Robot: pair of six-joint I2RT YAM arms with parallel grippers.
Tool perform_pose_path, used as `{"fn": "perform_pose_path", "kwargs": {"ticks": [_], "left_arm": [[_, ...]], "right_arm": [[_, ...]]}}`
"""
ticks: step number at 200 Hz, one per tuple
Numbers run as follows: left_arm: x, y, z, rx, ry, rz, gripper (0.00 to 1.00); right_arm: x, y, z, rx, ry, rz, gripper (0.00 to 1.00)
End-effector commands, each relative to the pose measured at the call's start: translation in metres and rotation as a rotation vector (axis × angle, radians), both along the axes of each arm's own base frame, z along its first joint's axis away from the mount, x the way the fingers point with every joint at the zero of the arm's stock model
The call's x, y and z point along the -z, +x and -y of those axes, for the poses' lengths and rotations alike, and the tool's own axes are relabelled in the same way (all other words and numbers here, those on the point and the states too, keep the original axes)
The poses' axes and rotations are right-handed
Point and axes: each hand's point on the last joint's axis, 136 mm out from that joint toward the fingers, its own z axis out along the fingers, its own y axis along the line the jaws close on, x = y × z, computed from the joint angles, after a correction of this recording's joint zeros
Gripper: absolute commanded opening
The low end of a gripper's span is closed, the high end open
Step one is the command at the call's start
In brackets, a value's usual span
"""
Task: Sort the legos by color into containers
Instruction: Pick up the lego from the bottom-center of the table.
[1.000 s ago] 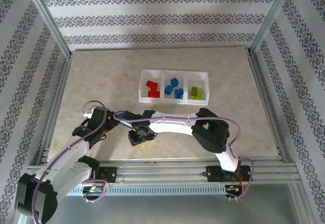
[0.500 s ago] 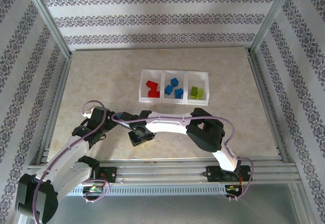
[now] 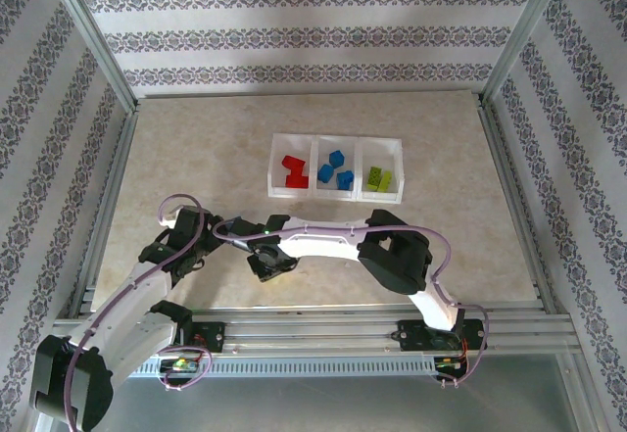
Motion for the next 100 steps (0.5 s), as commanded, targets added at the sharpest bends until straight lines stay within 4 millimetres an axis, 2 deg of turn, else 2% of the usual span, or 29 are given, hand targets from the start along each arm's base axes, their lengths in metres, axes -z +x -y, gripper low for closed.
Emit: {"fn": "perform_pose_path", "kwargs": {"ticks": [1,51,100], "left_arm": [[0.002,0.0,-0.003,-0.019,-0.01,0.011,1.0],[0.002,0.0,-0.004,-0.024,-0.015,0.019,1.0],[0.001,0.0,-0.004,-0.023,-0.02,0.023,1.0]], "right_arm": [[-0.032,0.011,0.003,-0.003,0.025,0.075,0.22],[-0.062,0.034,0.024,0.077,0.084,0.121,0.19],[-0.097,0.075,0.067,0.182,0.095,0.242,0.19]]}}
